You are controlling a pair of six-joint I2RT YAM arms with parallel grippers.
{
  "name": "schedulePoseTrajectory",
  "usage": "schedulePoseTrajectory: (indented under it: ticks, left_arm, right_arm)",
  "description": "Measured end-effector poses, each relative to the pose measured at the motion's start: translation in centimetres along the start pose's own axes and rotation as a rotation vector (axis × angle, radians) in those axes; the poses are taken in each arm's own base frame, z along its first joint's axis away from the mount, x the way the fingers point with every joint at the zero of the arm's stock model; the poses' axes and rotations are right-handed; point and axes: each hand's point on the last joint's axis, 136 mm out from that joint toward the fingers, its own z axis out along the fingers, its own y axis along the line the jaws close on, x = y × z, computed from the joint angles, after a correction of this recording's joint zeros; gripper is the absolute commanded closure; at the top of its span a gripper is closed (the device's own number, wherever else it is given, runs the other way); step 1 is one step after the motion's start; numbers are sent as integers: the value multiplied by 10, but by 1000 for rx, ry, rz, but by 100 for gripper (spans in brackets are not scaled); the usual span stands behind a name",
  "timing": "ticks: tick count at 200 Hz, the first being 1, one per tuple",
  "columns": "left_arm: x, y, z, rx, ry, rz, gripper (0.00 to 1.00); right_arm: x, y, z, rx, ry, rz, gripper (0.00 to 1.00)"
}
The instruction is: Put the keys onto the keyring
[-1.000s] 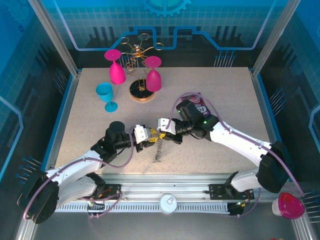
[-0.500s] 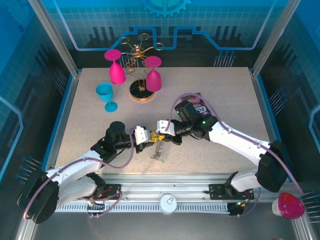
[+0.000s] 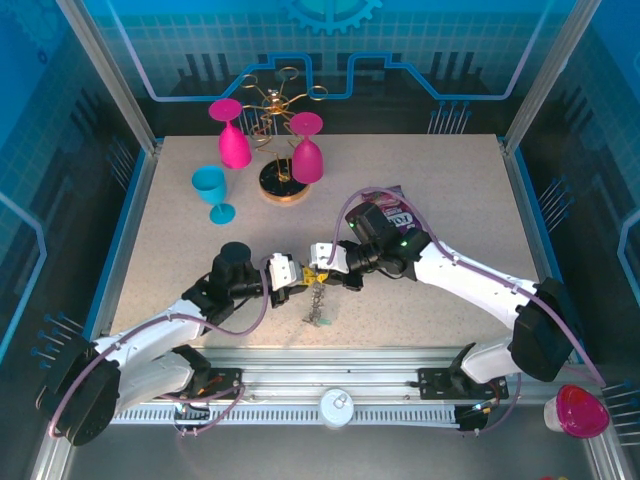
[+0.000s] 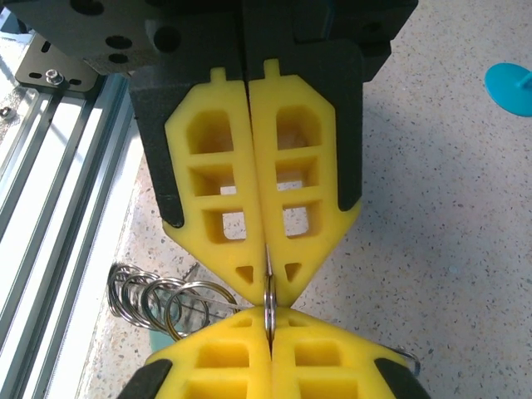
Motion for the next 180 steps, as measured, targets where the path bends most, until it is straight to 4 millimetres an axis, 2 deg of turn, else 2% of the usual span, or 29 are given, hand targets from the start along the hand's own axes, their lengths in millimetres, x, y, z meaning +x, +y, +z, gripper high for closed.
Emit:
schedulePoseTrajectory:
  ticks: [16, 34, 48, 72, 105, 180]
  left_arm:
    - [-3, 1, 0, -1, -12, 8, 100]
    - [-10, 3, 1, -8, -41, 26, 100]
    - [-16, 5, 0, -14, -64, 33, 100]
    - [-21, 5, 0, -20, -92, 36, 100]
    - [-15, 1, -1, -17, -103, 5, 100]
    - [-23, 1, -1, -8, -152, -15, 100]
  right_arm:
    - [0, 0, -3, 16, -24, 13, 84]
    - [0, 1, -10, 40, -69, 42, 67]
    - [0, -1, -16, 63, -107, 59, 63]
    - [9, -3, -22, 103, -170, 103, 63]
    - [24, -1, -17, 117, -220, 176, 68]
    - [-7, -3, -25, 98, -397, 150, 76]
